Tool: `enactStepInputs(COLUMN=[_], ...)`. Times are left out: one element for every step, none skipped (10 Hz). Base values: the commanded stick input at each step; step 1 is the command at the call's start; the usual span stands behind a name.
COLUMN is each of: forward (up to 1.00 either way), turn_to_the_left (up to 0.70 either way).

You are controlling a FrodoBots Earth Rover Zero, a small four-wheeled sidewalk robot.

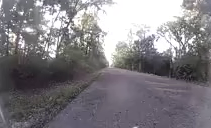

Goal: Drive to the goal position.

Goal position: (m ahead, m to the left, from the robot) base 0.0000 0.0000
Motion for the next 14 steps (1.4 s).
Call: enactStepInputs(forward=[0.05,0.05,0.05,0.05,0.05,0.05,0.05,0.05,0.05,0.05,0.05,0.05,0.05,0.05], turn_to_the_left=[0.00,0.00,0.00,0.00,0.00,0.00,0.00,0.00,0.00,0.00,0.00,0.00,0.00,0.00])
